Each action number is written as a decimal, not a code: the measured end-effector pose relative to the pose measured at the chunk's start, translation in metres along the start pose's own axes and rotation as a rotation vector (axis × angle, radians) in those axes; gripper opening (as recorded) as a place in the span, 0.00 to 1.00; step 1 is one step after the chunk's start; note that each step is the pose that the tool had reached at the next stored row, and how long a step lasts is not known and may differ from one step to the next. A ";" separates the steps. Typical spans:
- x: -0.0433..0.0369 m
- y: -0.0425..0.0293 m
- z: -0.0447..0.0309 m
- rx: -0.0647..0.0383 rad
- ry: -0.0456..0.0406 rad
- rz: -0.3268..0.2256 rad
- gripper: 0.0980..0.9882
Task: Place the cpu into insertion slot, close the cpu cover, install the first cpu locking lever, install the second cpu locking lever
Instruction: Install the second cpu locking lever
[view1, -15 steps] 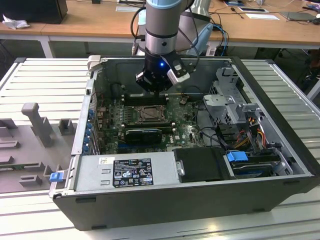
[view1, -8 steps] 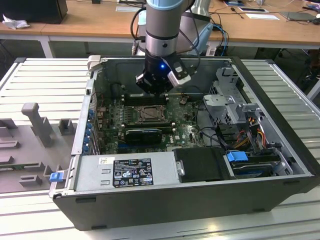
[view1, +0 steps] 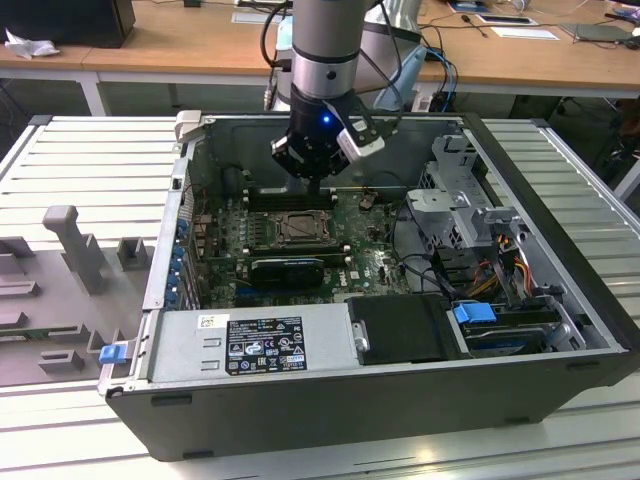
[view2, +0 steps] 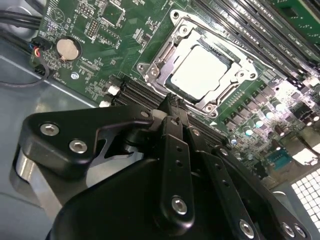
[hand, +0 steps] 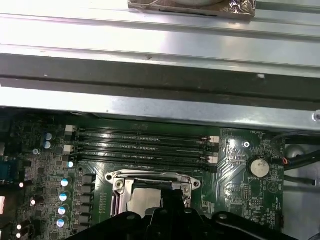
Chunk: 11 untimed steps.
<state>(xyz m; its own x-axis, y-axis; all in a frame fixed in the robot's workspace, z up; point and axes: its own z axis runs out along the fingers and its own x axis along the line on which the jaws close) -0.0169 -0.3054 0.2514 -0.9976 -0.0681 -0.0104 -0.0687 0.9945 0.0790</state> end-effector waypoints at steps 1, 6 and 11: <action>0.0002 -0.0007 -0.0001 0.000 0.0002 0.000 0.01; 0.0013 -0.0109 -0.0006 0.000 0.0001 0.000 0.01; 0.0023 -0.0266 -0.0008 0.000 0.0008 0.000 0.01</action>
<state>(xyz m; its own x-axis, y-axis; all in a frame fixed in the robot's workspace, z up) -0.0174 -0.3321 0.2501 -0.9976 -0.0682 -0.0096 -0.0687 0.9945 0.0787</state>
